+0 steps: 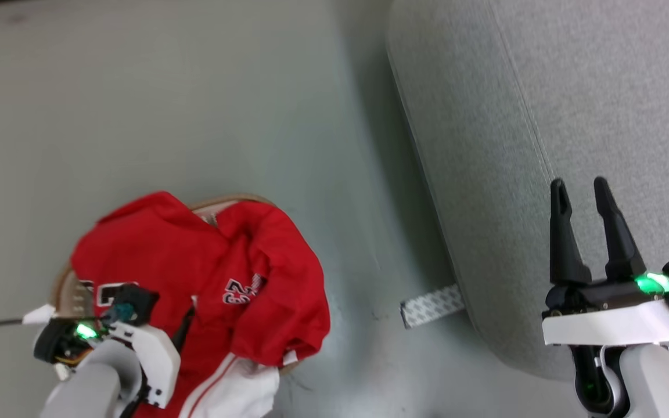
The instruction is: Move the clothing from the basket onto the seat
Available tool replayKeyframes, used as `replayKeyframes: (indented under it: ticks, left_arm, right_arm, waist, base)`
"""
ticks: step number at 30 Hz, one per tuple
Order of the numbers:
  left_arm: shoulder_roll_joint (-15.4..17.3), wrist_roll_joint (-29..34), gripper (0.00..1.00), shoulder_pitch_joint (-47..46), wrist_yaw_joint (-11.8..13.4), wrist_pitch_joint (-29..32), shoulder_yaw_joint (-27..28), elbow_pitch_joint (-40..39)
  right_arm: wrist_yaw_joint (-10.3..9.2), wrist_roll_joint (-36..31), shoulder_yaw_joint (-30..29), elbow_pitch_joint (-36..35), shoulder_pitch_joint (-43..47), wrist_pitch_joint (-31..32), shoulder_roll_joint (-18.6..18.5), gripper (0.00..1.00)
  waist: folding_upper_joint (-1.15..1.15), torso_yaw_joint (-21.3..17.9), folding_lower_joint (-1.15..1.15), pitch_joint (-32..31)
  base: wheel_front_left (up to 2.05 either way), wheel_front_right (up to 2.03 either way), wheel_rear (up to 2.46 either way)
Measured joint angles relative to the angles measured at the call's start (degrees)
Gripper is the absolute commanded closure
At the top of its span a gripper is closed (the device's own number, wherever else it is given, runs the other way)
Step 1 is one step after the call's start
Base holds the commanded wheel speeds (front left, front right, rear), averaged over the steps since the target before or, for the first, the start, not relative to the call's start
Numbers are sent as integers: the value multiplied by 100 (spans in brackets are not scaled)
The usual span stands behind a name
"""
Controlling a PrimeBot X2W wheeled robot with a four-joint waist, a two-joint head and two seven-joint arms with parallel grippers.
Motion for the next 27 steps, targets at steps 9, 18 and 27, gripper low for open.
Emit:
replayKeyframes:
  ticks: [9, 18, 27]
  left_arm:
    - [355, 65, 0, -693, 0, 358, -1299, 720]
    - [675, -254, 0, -1141, 0, 827, -2302, 1056]
    - [679, -723, 100, -1381, 1, 1147, -3005, 1176]
  right_arm:
    - [0, 252, 136, -193, -132, 0, 1, 0]
    - [0, 491, 190, -338, -132, 0, -2, 0]
    - [0, 505, 176, -471, -144, 0, -1, 0]
  waist:
    - [0, -362, 0, 658]
    - [0, -737, -1, 1211]
    - [0, -752, -1, 1441]
  base:
    - [0, 0, 0]
    - [0, 0, 0]
    - [0, 0, 0]
